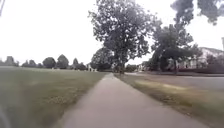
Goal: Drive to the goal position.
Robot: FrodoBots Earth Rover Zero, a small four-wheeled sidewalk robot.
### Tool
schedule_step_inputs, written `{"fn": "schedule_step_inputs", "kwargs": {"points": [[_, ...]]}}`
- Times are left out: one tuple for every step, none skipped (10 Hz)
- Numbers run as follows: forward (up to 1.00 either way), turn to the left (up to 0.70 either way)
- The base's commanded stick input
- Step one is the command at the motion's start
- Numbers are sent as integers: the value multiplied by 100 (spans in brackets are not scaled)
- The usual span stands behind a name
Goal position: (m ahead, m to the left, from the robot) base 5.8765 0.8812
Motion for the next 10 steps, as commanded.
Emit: {"fn": "schedule_step_inputs", "kwargs": {"points": [[100, 0], [100, 0], [100, 0], [100, 0], [100, 0], [100, 0], [100, 0], [100, 0], [100, 0], [100, 0]]}}
